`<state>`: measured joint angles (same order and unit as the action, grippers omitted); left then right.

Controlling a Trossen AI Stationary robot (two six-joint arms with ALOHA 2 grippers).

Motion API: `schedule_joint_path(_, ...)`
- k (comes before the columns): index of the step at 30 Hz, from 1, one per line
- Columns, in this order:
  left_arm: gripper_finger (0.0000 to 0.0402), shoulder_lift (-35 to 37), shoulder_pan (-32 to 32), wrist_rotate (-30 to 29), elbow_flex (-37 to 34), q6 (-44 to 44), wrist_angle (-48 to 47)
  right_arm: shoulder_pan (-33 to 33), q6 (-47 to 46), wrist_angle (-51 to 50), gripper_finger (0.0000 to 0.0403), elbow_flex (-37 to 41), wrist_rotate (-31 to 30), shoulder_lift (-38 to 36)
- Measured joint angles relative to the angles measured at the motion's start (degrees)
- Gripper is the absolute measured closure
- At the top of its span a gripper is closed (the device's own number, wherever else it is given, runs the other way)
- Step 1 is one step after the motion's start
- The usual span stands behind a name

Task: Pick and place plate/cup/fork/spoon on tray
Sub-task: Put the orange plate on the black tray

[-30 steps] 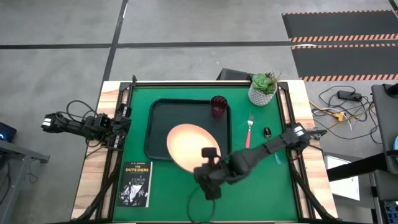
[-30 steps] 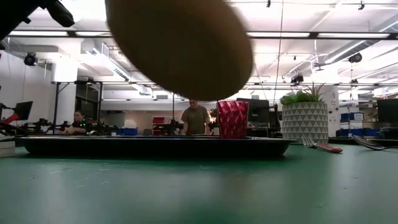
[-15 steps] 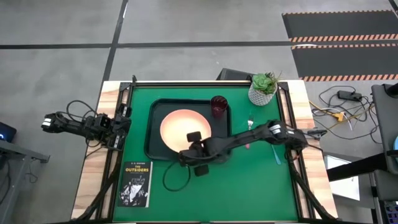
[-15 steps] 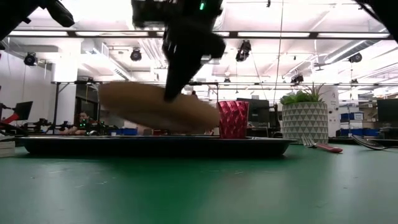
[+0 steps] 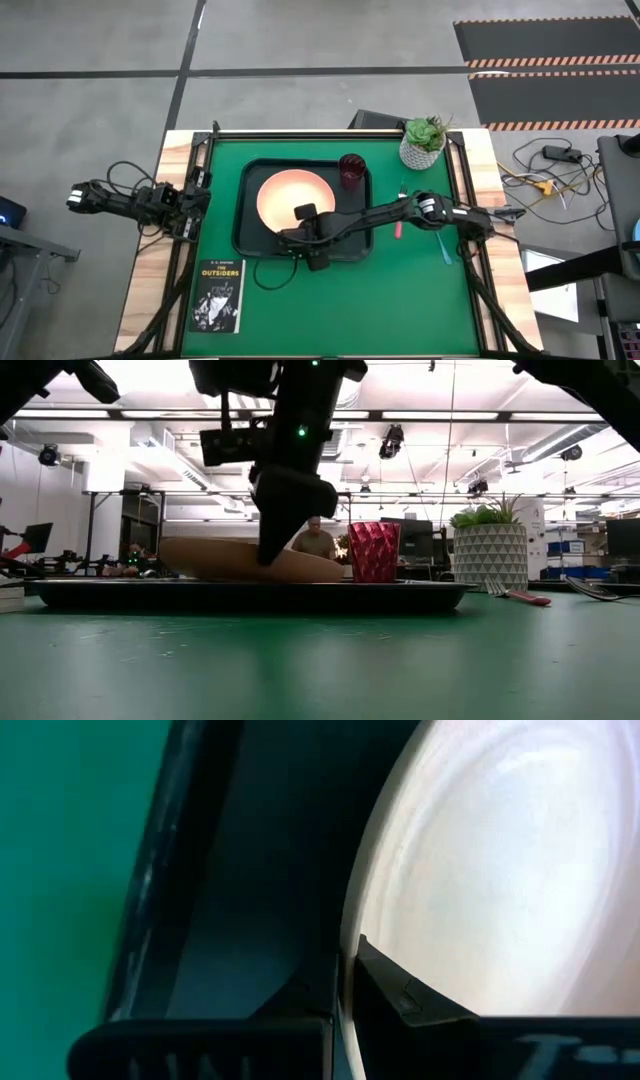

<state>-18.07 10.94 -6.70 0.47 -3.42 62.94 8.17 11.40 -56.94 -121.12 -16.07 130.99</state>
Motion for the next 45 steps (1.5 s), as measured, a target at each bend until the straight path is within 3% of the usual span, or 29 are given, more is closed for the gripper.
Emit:
schedule_joint_path(8,0.0402,0.03,0.01,0.0,0.0,0.0,0.03,-0.07,0.8,1.16,0.0387,0.0,1.49,1.24)
schedule_joint_path(17,0.0402,0.03,0.01,0.02,0.0,0.0,0.04,-0.07,-1.21,2.29,0.0325,-0.48,2.7,1.56)
schedule_joint_path(25,0.0402,0.03,0.01,0.02,0.0,0.01,0.04,1.21,-6.85,-6.16,0.0294,-4.06,3.02,-0.72)
schedule_joint_path(30,0.0402,0.05,0.0,0.02,0.0,0.02,0.04,2.04,-10.17,-16.07,0.0307,-4.26,3.22,-3.95)
schedule_joint_path(36,0.0402,0.05,0.01,0.04,0.0,0.04,0.04,1.7,-13.59,-26.91,0.0358,-2.93,2.92,-5.52)
schedule_joint_path(39,0.0402,0.05,0.0,0.04,0.0,0.07,0.04,1.13,-11.83,-25.5,0.0386,-0.72,2.89,-5.52)
schedule_joint_path(45,0.0402,0.05,0.0,0.04,0.0,0.09,0.02,-2.0,-7.99,-17.52,0.0394,6.03,2.68,-5.5)
